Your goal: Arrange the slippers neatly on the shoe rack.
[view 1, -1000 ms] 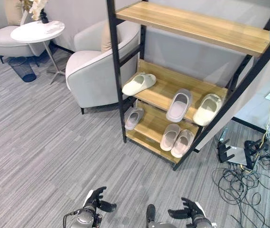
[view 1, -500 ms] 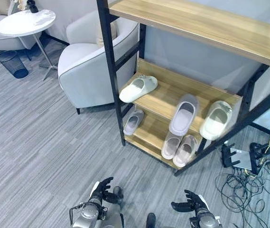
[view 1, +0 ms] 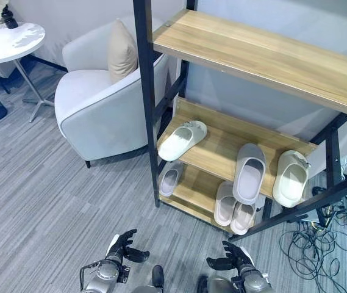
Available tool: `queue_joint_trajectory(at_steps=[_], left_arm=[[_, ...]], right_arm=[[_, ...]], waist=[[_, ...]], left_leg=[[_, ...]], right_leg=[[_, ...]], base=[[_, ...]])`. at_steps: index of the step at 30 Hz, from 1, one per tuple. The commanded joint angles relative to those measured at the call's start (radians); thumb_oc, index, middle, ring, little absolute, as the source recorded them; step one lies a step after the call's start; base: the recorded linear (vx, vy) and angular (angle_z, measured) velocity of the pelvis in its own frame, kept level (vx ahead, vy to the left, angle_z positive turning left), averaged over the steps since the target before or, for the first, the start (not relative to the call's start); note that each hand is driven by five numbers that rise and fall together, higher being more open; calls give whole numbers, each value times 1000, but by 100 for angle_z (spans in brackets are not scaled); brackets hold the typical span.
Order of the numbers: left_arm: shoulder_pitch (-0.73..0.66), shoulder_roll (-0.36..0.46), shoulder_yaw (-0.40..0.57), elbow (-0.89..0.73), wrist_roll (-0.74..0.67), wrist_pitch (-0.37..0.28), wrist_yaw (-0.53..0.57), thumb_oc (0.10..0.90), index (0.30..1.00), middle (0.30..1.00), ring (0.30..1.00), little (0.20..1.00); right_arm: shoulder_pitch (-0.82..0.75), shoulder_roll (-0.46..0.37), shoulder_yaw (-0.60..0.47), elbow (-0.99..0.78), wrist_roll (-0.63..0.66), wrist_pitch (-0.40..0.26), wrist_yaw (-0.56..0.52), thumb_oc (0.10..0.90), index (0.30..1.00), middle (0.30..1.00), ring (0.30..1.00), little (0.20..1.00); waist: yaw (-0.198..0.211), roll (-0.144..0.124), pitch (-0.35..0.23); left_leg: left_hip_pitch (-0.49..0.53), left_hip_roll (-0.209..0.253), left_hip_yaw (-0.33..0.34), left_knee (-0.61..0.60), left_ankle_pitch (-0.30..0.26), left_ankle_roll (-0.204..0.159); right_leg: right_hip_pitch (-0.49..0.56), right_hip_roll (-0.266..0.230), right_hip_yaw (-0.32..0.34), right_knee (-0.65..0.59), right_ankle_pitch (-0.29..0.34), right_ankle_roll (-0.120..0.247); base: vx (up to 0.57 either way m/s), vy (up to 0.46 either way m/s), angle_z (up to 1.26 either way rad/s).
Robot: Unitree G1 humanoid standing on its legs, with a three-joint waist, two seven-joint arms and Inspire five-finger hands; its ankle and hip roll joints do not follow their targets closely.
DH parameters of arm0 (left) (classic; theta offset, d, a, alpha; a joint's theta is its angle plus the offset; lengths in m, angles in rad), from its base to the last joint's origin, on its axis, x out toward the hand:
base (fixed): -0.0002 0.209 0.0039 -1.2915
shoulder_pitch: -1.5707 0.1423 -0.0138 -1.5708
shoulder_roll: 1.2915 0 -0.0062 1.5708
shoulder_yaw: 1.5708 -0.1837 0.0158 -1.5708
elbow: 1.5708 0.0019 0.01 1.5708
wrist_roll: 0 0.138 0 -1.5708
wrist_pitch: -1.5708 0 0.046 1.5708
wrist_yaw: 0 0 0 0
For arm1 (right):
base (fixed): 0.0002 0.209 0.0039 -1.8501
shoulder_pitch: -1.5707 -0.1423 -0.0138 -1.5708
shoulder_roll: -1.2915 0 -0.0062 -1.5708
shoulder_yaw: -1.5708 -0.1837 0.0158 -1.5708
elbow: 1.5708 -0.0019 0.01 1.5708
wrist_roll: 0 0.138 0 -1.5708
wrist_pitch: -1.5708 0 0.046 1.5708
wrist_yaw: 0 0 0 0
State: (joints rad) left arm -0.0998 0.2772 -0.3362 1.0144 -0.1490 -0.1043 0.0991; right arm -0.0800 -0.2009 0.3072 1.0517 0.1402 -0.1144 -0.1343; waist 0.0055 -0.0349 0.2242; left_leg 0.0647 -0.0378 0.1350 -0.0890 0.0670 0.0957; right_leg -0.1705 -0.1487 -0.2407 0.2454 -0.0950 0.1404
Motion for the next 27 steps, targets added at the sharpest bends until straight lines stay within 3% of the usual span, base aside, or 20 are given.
queue_joint_trajectory(at_steps=[1,3,4,5,7,10,14,18,19,24,25,26,27], left_arm=[[-25,-21,-12,-48,23,-53,1,800,900,900,900,900],[-17,-23,-12,-71,21,-56,-7,800,900,900,900,900],[-17,-22,-20,-96,19,-53,-12,800,900,900,900,900],[-17,-22,-20,-96,19,-53,-12,800,900,900,900,900],[-17,-20,-25,-107,14,-54,-9,800,900,900,900,900],[-15,-22,-25,-110,10,-53,-5,800,900,900,900,900],[-17,-27,-34,-104,-1,-57,2,800,900,900,900,900],[-25,-32,-45,-94,-1,-59,6,800,900,900,900,900],[-35,-38,-48,-62,7,-58,0,800,900,900,900,900],[-50,-41,-48,-26,23,-67,0,800,900,900,900,900],[-58,-37,-43,-4,29,-72,5,800,900,900,900,900],[-58,-37,-43,-4,29,-72,5,800,900,900,900,900],[-65,-25,-35,-2,20,-74,10,800,900,900,900,900]], right_arm=[[-13,-49,-11,-20,-3,-30,-17,800,900,900,900,900],[0,-58,-15,-27,-1,-34,-23,800,900,900,900,900],[4,-64,-23,-37,16,-38,-27,800,900,900,900,900],[4,-64,-23,-37,16,-38,-27,800,900,900,900,900],[-3,-74,-14,-49,21,-45,-31,800,900,900,900,900],[-5,-79,-6,-45,18,-43,-30,800,900,900,900,900],[-13,-91,9,-45,7,-44,-32,800,900,900,900,900],[-19,-102,16,-24,-9,-40,-30,800,900,900,900,900],[-21,-98,16,-12,-21,-33,-20,800,900,900,900,900],[-37,-81,18,-12,-28,-30,-16,800,900,900,900,900],[-56,-75,25,-17,-43,-32,-17,800,900,900,900,900],[-56,-75,25,-17,-43,-32,-17,800,900,900,900,900],[-74,-69,35,-37,-47,-34,-18,800,900,900,900,900]], waist=[[-8,-12,-12],[-3,-19,-23],[-6,-28,-19],[-6,-27,-20],[6,-32,-9],[15,-33,-4],[39,-40,-5],[54,-16,-12],[36,-3,-24],[29,2,-24],[37,4,-19],[37,4,-19],[54,12,-2]], left_leg=[[-2,3,-63,113,-174,-71],[-8,-1,-52,170,-194,-90],[-59,17,-35,292,-180,-126],[-63,19,-35,300,-184,-126],[-127,28,-56,429,-154,-146],[-158,32,-90,467,-167,-146],[-174,51,-189,362,-176,-158],[-150,41,-336,241,-142,-169],[-111,48,-333,182,-139,-161],[-91,19,-295,129,-136,-131],[-88,12,-259,107,-133,-117],[-88,12,-259,107,-133,-116],[-105,18,-224,111,-126,-105]], right_leg=[[66,64,13,-125,100,-24],[114,69,2,-179,97,-36],[149,76,14,-211,96,-56],[148,78,14,-212,96,-56],[168,86,27,-229,92,-78],[186,93,44,-248,84,-82],[208,88,88,-266,75,-70],[204,97,153,-242,66,-65],[187,85,167,-220,66,-54],[124,36,205,-209,116,-7],[90,10,214,-218,153,23],[90,10,214,-218,153,23],[51,-6,164,-189,156,24]], base=[[224,-80,14],[212,-88,30],[85,-60,29],[69,-56,7],[38,-7,-10],[49,48,-42],[86,103,-49],[87,224,-55],[50,376,-69],[-46,280,-56],[-85,171,-53],[-226,286,-90],[-208,164,-91]])
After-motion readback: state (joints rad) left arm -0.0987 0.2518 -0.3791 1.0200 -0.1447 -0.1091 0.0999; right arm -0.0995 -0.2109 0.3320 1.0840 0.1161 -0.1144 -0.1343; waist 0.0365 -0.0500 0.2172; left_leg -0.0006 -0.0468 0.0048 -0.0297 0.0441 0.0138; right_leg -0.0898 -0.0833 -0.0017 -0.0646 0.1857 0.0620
